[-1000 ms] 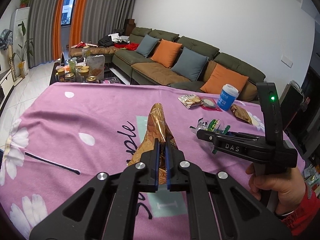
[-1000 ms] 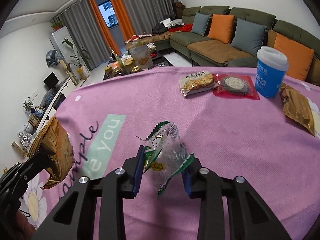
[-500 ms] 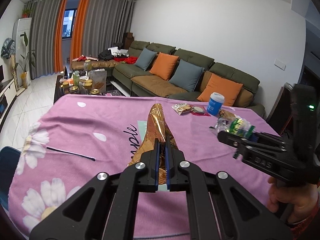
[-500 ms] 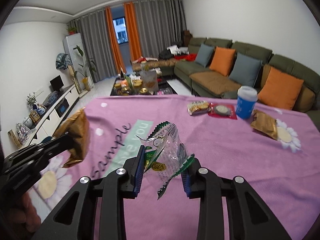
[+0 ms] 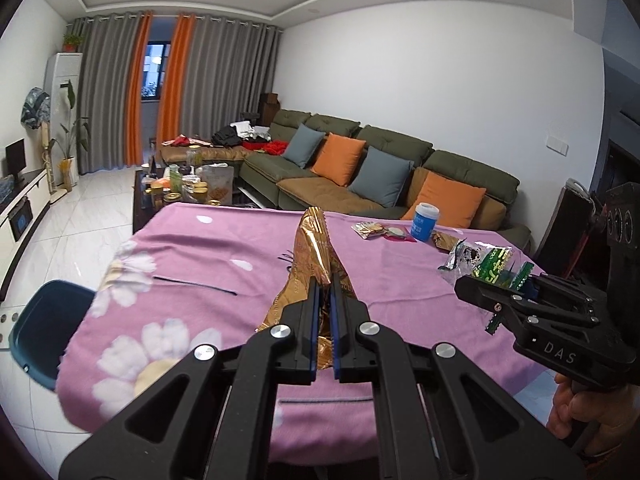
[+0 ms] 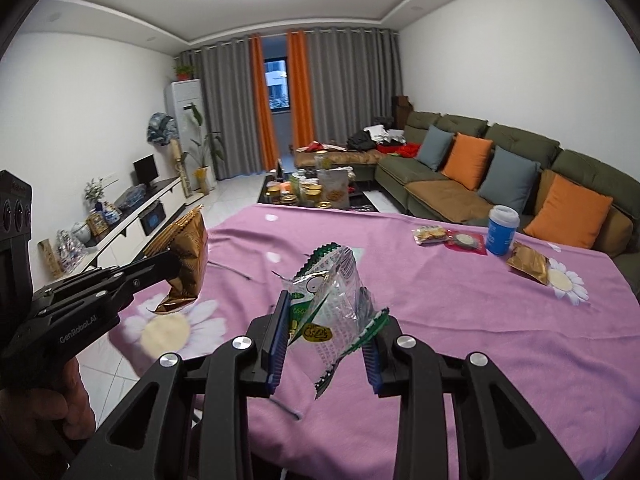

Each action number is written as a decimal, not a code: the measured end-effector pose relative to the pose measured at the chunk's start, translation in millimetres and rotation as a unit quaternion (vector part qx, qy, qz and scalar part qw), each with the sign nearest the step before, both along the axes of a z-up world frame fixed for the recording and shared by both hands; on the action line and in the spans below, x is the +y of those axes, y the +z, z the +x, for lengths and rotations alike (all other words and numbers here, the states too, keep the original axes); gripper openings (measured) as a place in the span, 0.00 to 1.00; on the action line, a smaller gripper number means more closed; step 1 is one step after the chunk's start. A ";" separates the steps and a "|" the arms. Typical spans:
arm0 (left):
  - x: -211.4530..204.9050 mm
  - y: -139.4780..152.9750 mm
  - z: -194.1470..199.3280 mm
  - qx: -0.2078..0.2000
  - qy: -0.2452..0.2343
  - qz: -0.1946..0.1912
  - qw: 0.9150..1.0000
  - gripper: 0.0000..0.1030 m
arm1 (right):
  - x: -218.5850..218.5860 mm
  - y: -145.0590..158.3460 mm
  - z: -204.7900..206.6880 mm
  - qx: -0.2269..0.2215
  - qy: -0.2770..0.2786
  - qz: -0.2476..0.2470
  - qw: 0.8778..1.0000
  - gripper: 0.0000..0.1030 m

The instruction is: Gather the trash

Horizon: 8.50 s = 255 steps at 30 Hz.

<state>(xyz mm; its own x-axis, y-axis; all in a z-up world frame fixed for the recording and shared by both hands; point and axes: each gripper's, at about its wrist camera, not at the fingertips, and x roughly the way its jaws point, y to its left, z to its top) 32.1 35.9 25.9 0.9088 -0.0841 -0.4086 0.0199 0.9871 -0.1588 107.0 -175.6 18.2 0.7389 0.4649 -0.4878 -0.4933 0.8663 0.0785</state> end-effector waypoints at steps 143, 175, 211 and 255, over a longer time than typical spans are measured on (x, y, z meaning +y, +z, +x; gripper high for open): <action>394.6 -178.0 57.6 0.153 0.386 -0.123 0.901 0.61 | 499.8 -113.8 99.4 0.160 0.365 -0.267 0.878 0.65; 313.6 -71.7 50.0 0.099 0.377 -0.036 0.920 0.94 | 373.1 -15.1 132.7 0.067 0.280 -0.128 0.949 0.93; 50.8 -26.1 110.3 0.033 0.102 0.058 0.993 0.94 | 21.5 -14.4 108.3 0.010 -0.039 -0.018 0.999 0.93; 22.7 -7.6 -25.2 -0.113 0.082 0.052 0.989 0.95 | -15.1 -13.1 -51.4 -0.152 -0.114 0.006 0.982 0.93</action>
<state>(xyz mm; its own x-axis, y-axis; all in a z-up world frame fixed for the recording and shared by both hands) 7.0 58.6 18.3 0.9759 0.1033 -0.1922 -0.1179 0.9909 -0.0657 55.5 -190.7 5.1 0.9350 0.2743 -0.2246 -0.2885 0.9569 -0.0322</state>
